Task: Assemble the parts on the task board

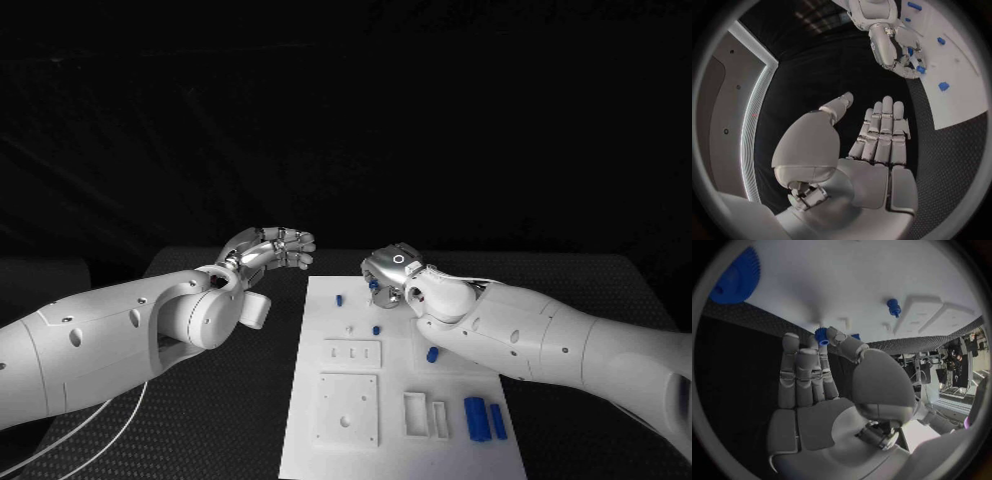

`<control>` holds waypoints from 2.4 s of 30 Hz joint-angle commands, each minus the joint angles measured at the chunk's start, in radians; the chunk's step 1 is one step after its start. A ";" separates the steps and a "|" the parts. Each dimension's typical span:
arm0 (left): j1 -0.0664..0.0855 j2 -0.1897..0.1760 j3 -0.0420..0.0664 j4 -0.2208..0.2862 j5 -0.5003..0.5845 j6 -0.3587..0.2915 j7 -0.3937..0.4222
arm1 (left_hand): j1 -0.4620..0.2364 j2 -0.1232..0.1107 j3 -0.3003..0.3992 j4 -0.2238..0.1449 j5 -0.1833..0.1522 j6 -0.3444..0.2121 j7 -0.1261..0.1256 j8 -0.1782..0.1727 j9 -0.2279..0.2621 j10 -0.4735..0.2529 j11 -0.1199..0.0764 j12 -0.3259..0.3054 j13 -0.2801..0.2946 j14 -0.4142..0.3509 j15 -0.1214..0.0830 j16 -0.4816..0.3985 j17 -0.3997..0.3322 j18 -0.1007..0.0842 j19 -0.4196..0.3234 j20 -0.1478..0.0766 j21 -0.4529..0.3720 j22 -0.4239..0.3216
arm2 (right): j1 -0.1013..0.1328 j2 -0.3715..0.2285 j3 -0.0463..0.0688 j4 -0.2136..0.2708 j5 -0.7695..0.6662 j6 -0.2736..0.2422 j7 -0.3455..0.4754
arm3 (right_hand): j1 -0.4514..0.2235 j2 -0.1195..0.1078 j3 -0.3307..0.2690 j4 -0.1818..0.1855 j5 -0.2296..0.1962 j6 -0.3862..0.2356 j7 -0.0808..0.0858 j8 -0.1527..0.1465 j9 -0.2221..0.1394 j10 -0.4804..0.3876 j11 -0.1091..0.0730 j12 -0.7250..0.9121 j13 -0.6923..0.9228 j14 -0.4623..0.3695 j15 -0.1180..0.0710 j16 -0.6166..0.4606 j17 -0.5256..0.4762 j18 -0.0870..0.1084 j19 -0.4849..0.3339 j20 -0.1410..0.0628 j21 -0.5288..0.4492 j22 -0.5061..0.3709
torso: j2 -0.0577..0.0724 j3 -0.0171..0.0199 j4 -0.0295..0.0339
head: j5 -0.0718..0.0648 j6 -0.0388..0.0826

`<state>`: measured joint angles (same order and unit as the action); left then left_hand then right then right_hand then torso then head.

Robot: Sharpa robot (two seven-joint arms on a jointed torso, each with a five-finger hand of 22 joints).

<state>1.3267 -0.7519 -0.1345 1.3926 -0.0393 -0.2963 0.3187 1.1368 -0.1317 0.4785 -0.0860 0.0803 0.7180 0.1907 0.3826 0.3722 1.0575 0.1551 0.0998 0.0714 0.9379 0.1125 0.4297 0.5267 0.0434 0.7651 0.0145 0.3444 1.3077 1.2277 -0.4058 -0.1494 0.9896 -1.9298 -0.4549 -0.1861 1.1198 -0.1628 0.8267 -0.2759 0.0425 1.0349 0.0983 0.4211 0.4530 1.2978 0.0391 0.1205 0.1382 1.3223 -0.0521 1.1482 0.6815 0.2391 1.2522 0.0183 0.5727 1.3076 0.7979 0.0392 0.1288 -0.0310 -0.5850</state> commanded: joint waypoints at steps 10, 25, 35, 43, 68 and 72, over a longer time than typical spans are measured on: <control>0.003 0.005 0.001 -0.002 0.003 0.016 0.005 | -0.013 -0.002 -0.001 -0.007 0.005 0.010 0.011 -0.005 -0.002 0.004 0.005 -0.007 -0.001 0.008 0.003 -0.005 0.002 0.019 0.004 0.000 0.000 0.019 | -0.001 -0.002 0.000 0.000 -0.031 0.017 -0.014 | 0.013 0.000 0.010 0.000 0.006 0.006 0.001 0.002 0.002 0.053 0.001 0.000 -0.002 -0.015 -0.020 0.005 -0.002 0.023 0.004 -0.001 0.007 0.019 | 0.001 0.0008 -0.0026 | 0.001 0.000; 0.003 0.004 0.001 -0.002 0.003 0.016 0.002 | -0.016 -0.003 0.001 -0.009 0.005 0.008 0.013 -0.008 -0.003 0.003 0.007 -0.011 -0.002 0.009 0.003 -0.007 0.004 0.019 0.004 0.000 0.000 0.019 | 0.000 0.008 -0.001 -0.024 0.043 0.015 0.011 | -0.022 -0.116 0.005 0.031 0.006 -0.143 0.054 -0.088 -0.032 -0.129 0.067 -0.062 -0.049 -0.015 0.044 0.000 -0.023 0.023 -0.010 0.004 -0.006 0.013 | 0.003 0.0005 -0.0022 | 0.002 -0.005; 0.003 0.000 0.001 -0.005 0.003 0.013 0.002 | -0.017 -0.003 0.002 -0.011 0.005 0.007 0.014 -0.009 -0.004 0.003 0.007 -0.013 -0.002 0.009 0.003 -0.008 0.005 0.020 0.004 0.000 0.000 0.019 | 0.001 0.000 -0.001 -0.012 0.058 0.001 0.014 | -0.028 -0.131 -0.013 0.043 0.007 -0.167 0.055 -0.099 -0.037 -0.167 0.073 -0.057 -0.065 -0.017 0.050 0.003 -0.029 0.023 -0.014 0.002 -0.009 0.013 | 0.004 0.0011 -0.0030 | 0.003 -0.005; 0.003 -0.004 0.001 -0.008 0.002 0.014 0.004 | -0.017 -0.003 0.003 -0.012 0.005 0.007 0.014 -0.009 -0.004 0.003 0.007 -0.014 -0.002 0.009 0.003 -0.009 0.005 0.020 0.004 0.000 0.000 0.019 | 0.007 -0.066 0.039 0.085 0.098 -0.030 0.032 | -0.026 -0.132 -0.011 0.053 0.008 -0.161 0.059 -0.095 -0.036 -0.158 0.075 -0.051 -0.066 -0.017 0.052 0.007 -0.032 0.023 -0.012 0.000 -0.010 0.013 | 0.005 0.0015 -0.0036 | -0.001 0.001; 0.004 -0.018 0.001 -0.028 0.000 0.002 0.036 | -0.022 0.007 0.019 -0.035 0.011 0.036 0.005 -0.002 0.000 0.070 -0.010 0.008 0.007 0.035 -0.007 -0.005 0.022 0.017 0.015 -0.008 0.006 0.018 | 0.058 -0.289 0.098 0.198 0.229 0.193 0.059 | -0.041 -0.130 -0.088 0.050 0.010 -0.166 0.066 -0.100 -0.042 -0.126 0.069 -0.056 -0.054 -0.022 0.046 0.038 -0.041 0.023 -0.016 -0.012 0.000 0.019 | -0.007 0.0163 -0.0449 | -0.001 0.036; 0.004 -0.017 0.001 -0.029 0.000 0.004 0.034 | -0.023 0.008 0.019 -0.036 0.011 0.036 0.005 -0.002 0.000 0.070 -0.010 0.008 0.007 0.034 -0.007 -0.006 0.023 0.017 0.015 -0.008 0.005 0.018 | 0.051 -0.277 0.092 0.186 0.218 0.194 0.061 | -0.057 -0.133 -0.117 0.041 0.008 -0.190 0.053 -0.110 -0.048 -0.181 0.086 -0.058 -0.068 -0.030 0.063 0.042 -0.041 0.023 -0.028 -0.008 -0.002 0.020 | -0.007 0.0174 -0.0432 | 0.001 0.034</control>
<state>1.3282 -0.7710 -0.1344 1.3625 -0.0397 -0.3035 0.3405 1.1222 -0.1250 0.4966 -0.1151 0.0880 0.7466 0.1979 0.3785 0.3718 1.1204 0.1432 0.1053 0.0787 0.9722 0.1036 0.4258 0.5477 0.0436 0.7742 0.0055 0.3444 1.3078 1.2803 -0.6860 -0.0564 1.1762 -1.6829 -0.3048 -0.1262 1.0721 -0.2937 0.7124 -0.2374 0.0543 0.8466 0.1532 0.3152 0.4056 1.1216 0.1242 0.0616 0.0705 1.2915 0.0072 1.1844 0.6409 0.2201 1.2247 0.0053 0.5688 1.3073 0.7912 0.0551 0.0860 -0.0314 -0.5503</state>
